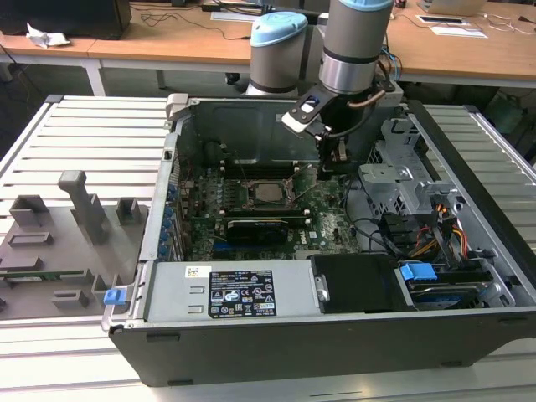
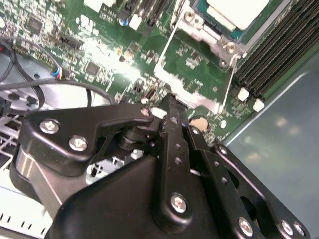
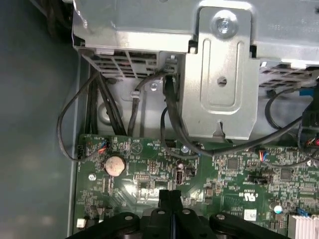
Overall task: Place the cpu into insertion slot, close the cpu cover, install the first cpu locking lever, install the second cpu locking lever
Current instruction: 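Close the cpu cover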
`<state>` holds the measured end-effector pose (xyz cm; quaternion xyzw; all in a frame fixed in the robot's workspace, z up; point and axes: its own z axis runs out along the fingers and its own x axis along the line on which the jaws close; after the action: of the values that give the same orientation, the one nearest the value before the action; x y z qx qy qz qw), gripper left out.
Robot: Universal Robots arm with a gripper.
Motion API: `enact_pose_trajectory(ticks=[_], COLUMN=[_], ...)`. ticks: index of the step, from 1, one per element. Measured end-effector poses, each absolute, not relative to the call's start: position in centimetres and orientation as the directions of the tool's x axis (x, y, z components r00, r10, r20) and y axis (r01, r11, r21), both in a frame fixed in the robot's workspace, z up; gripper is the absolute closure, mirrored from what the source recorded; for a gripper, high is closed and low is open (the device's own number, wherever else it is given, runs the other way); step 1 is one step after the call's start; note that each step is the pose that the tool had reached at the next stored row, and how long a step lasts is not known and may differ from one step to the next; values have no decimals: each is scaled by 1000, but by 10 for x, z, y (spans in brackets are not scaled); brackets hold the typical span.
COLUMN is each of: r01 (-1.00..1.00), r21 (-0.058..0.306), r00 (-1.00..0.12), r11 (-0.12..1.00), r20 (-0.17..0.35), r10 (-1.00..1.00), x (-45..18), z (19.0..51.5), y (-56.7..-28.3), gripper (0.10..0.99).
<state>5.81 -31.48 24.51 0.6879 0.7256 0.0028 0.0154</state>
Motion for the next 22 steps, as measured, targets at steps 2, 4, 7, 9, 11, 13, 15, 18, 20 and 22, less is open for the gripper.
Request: enact_pose_trajectory(ticks=[2, 4, 7, 9, 11, 13, 15, 18, 20, 22], r01=[998, 998, 998, 998, 998, 998, 998, 998, 998, 998], r21=[25, 25, 25, 25, 25, 25, 25, 25, 25, 25], r00=[-53, -53, -53, -53, -53, -53, -53, -53, -53, -53], r11=[53, 54, 53, 53, 53, 53, 53, 53, 54, 53], r20=[-19, -19, -19, -18, -19, -19, -19, -19, -19, -19], r10=[998, 998, 998, 998, 998, 998, 998, 998, 998, 998], x=[55, 54, 52, 51, 49, 44, 40, 37, 34, 32], z=[245, 245, 247, 247, 247, 247, 247, 247, 247, 247], y=[-315, -315, -315, -315, -315, -315, -315, -315, -315, -315], gripper=[980, 980, 980, 980, 980, 980, 980, 980, 980, 980])
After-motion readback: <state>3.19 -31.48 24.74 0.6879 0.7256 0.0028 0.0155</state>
